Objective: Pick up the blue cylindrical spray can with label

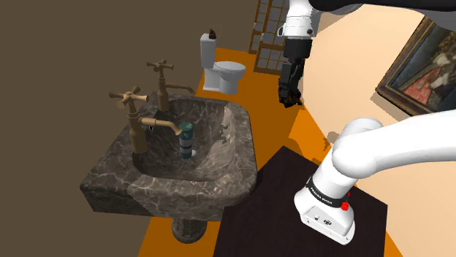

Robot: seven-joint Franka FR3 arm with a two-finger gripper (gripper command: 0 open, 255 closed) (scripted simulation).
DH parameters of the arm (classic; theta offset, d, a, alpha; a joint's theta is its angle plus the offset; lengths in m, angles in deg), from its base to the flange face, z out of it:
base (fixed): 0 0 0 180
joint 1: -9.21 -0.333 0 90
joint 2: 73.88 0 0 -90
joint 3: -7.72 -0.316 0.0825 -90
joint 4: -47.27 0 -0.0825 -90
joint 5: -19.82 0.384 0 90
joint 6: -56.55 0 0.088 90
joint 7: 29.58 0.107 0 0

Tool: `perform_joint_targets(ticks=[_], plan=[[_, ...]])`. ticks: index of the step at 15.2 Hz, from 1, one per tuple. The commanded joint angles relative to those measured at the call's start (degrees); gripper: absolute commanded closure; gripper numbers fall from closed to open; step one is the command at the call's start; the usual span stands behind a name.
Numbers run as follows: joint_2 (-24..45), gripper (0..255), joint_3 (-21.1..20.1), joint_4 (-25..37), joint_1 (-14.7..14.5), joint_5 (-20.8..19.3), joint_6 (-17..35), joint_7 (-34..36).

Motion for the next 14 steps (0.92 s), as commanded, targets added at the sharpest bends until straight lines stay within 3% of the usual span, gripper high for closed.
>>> perform_joint_targets(ticks=[1, 14], plan=[[0.0, 0, 0.0, 0.0, 0.0, 0.0, 0.0, 0.0], [21.39, 0, -5.34, -2.02, -2.03, 1.82, 28.11, 2.86]])
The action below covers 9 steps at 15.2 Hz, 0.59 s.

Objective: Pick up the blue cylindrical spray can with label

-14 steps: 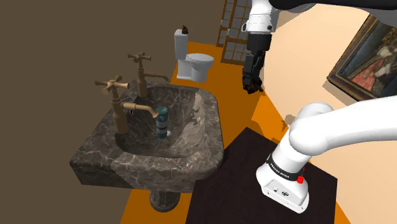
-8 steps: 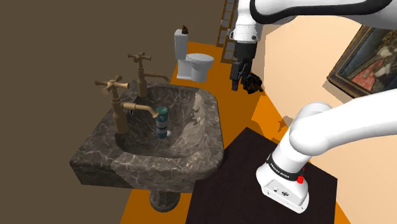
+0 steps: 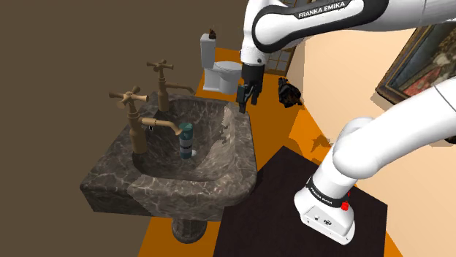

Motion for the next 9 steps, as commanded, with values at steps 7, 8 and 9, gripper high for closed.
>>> perform_joint_targets(ticks=[7, 8, 9], plan=[[16.82, 0, -2.93, 4.71, -0.65, -1.25, 15.04, 2.73], [19.01, 0, -3.23, 5.73, -0.69, -1.64, 16.54, 3.17], [21.2, 0, -3.51, 6.83, -0.75, -2.09, 17.96, 3.64]])
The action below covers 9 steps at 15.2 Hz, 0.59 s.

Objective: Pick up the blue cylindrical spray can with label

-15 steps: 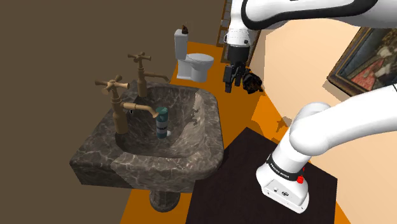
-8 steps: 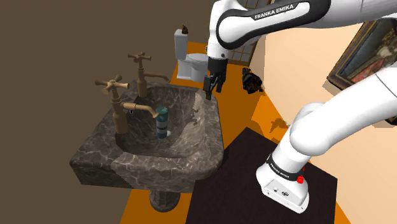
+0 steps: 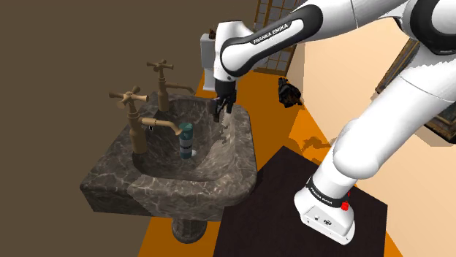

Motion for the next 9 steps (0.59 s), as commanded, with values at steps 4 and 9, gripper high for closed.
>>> perform_joint_targets(ticks=[4, 9], plan=[[11.02, 0, -1.06, 6.17, -0.4, -2.72, 6.5, 2.52], [21.93, 0, -1.18, 14.24, -1.5, -6.27, 10.76, 5.37]])
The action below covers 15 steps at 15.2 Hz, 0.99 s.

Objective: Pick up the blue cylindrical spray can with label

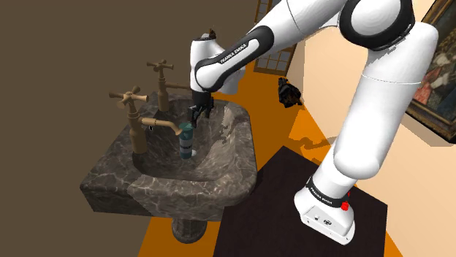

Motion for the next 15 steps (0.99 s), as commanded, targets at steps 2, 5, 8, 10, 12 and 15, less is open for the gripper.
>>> perform_joint_targets(ticks=[2, 5, 8, 10, 12, 15], plan=[[6.51, 0, 0.2, 5.16, -0.98, -2.17, 2.24, 1.77], [12.99, 0, 0.73, 11.36, -2.14, -4.1, 3.34, 3.12], [14.2, 0, 0.94, 11.36, -2.32, -4.37, 4.55, 3.33], [15.28, 0, 1.1, 11.25, -2.43, -4.64, 5.73, 3.54], [16.38, 0, 1.26, 11.19, -2.54, -4.9, 6.89, 3.74], [17.28, 0, 1.4, 11.18, -2.64, -5.11, 7.79, 3.9]])
